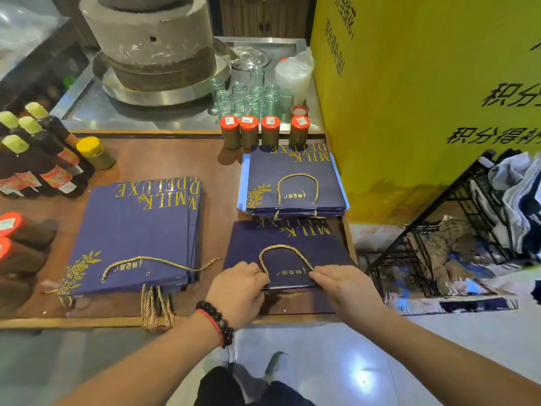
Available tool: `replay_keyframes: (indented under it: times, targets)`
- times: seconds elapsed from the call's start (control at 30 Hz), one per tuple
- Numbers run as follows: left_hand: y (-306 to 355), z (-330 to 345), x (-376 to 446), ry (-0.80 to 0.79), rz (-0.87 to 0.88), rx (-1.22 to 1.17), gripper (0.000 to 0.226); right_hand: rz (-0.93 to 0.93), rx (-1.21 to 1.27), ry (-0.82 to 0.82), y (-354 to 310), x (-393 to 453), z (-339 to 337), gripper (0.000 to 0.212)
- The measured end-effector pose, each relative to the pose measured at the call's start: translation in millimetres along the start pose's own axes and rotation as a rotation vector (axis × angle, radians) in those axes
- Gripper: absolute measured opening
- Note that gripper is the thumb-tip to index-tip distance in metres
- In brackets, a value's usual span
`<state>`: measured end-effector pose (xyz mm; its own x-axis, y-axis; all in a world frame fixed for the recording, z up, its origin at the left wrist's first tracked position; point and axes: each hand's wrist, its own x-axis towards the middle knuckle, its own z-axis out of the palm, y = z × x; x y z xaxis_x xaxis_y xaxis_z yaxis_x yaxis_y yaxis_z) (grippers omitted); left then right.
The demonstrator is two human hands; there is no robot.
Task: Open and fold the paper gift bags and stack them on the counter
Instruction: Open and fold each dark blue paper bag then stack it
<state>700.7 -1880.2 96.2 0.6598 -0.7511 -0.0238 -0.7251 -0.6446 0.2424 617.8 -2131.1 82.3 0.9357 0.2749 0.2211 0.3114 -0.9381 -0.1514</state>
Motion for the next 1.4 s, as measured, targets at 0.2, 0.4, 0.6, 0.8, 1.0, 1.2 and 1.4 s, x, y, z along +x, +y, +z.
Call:
replay_keyframes:
  times: [0.2,0.4,0.6,0.8,1.0,1.2,1.4]
  targets:
    - [5,80,-24,-0.135,-0.137,-0.006,0.034,0.151,0.054,-0.221,-22,-53,88,0.044]
    - [4,136,-45,-0.246,-0.26,-0.003,0.037,0.284,0.012,-0.407,-46,-77,140,0.057]
    - [28,167,-68,-0.374,-0.25,-0.073,0.082,0.417,0.012,-0.509,-90,-86,151,0.092]
    - [34,177,-66,-0.393,-0.259,-0.071,0.078,0.401,0.042,-0.529,-114,-74,162,0.09]
    - [17,178,-77,-0.401,-0.255,-0.025,0.092,0.345,0.03,-0.554,-93,-88,156,0.089]
    - [-2,165,-84,-0.48,-0.239,-0.03,0.08,0.346,-0.02,-0.62,-69,-104,142,0.093]
    - [-24,159,-98,-0.492,-0.221,-0.041,0.074,0.499,-0.048,-0.717,-43,-133,130,0.095]
